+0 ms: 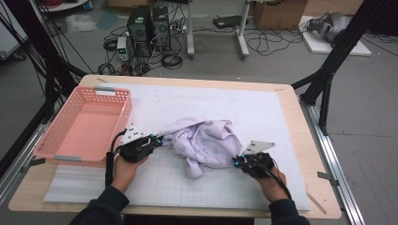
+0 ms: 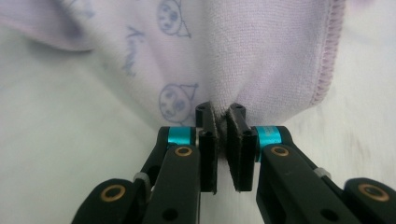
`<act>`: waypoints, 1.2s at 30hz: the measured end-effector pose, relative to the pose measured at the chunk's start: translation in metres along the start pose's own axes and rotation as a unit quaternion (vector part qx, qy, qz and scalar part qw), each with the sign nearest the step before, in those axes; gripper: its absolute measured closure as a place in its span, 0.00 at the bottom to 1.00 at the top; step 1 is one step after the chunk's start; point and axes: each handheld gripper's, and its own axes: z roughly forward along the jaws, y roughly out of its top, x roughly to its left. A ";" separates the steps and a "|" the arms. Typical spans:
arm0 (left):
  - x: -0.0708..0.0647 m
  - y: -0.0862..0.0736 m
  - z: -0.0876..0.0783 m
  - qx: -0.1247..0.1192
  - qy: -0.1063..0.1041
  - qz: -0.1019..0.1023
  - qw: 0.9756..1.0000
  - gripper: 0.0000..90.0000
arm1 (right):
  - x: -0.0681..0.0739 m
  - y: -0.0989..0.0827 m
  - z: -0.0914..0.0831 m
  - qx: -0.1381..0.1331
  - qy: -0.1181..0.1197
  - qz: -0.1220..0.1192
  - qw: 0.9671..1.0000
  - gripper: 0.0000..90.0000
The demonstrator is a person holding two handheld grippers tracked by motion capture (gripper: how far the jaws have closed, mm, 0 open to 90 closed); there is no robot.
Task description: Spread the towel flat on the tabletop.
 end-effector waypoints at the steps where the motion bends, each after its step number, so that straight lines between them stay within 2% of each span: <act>1: 0.004 0.000 -0.003 -0.004 0.003 -0.008 1.000 0.92 | 0.000 -0.006 -0.007 0.005 -0.001 0.003 1.000 0.93; 2: 0.007 0.000 -0.005 -0.008 0.008 -0.017 1.000 0.93 | 0.000 -0.013 -0.014 0.012 -0.003 0.007 1.000 0.93; 6: 0.016 0.001 -0.013 -0.016 0.025 -0.029 0.999 0.93 | 0.000 -0.033 -0.038 0.024 -0.003 0.028 0.999 0.94; 9: 0.017 0.000 -0.013 -0.017 0.024 -0.032 0.999 0.93 | 0.002 -0.040 -0.052 0.035 0.013 0.033 0.999 0.93; 10: 0.016 0.000 -0.012 -0.015 0.025 -0.028 0.999 0.93 | 0.003 -0.040 -0.056 0.030 0.018 0.029 0.999 0.91; 11: 0.015 0.000 -0.011 -0.013 0.025 -0.025 0.999 0.93 | 0.004 -0.038 -0.060 0.017 0.024 0.027 0.999 0.85; 13: 0.015 0.000 -0.009 -0.009 0.022 -0.026 0.999 0.93 | 0.003 -0.029 -0.066 -0.024 0.010 0.033 0.999 0.61; 14: 0.015 0.000 -0.009 -0.006 0.020 -0.024 0.999 0.93 | 0.001 -0.014 -0.067 -0.071 0.006 0.046 0.996 0.55; 15: 0.014 -0.001 -0.008 -0.005 0.018 -0.024 1.000 0.93 | 0.001 -0.014 -0.067 -0.071 0.006 0.046 0.996 0.55; 16: 0.013 -0.001 -0.007 -0.005 0.017 -0.023 1.000 0.93 | 0.001 -0.005 -0.064 -0.084 -0.008 0.041 0.996 0.50; 17: 0.013 -0.001 -0.007 -0.005 0.016 -0.023 1.000 0.92 | 0.001 0.015 -0.051 -0.091 -0.029 0.029 0.995 0.44; 18: 0.013 -0.001 -0.006 -0.005 0.016 -0.022 1.000 0.92 | 0.001 0.015 -0.051 -0.091 -0.029 0.029 0.995 0.44; 21: 0.014 -0.001 -0.007 -0.005 0.016 -0.022 1.000 0.92 | 0.003 0.042 -0.018 -0.093 -0.041 0.011 0.995 0.39; 22: 0.015 -0.001 -0.007 -0.005 0.014 -0.023 1.000 0.92 | 0.003 0.049 -0.005 -0.083 -0.042 0.004 0.996 0.39; 23: 0.015 -0.001 -0.008 -0.007 0.016 -0.023 1.000 0.92 | 0.003 0.054 0.009 -0.067 -0.045 -0.004 0.997 0.39; 26: 0.016 -0.002 -0.010 -0.008 0.016 -0.023 1.000 0.92 | 0.001 0.060 0.042 -0.021 -0.048 -0.003 0.999 0.45; 27: 0.016 -0.002 -0.010 -0.007 0.015 -0.023 1.000 0.92 | 0.001 0.059 0.048 -0.011 -0.049 -0.005 0.999 0.53; 28: 0.016 -0.003 -0.010 -0.007 0.015 -0.023 1.000 0.92 | -0.001 0.058 0.051 -0.005 -0.040 -0.002 0.999 0.65; 30: 0.015 -0.003 -0.010 -0.007 0.015 -0.024 1.000 0.92 | -0.002 0.054 0.051 0.006 -0.022 -0.003 1.000 0.88; 33: 0.014 -0.003 -0.011 -0.006 0.011 -0.022 1.000 0.92 | 0.000 0.046 0.043 0.022 -0.007 -0.010 1.000 0.92; 36: 0.009 -0.005 -0.007 0.002 -0.004 -0.026 1.000 0.92 | 0.000 0.029 0.025 0.033 0.008 -0.012 0.999 0.93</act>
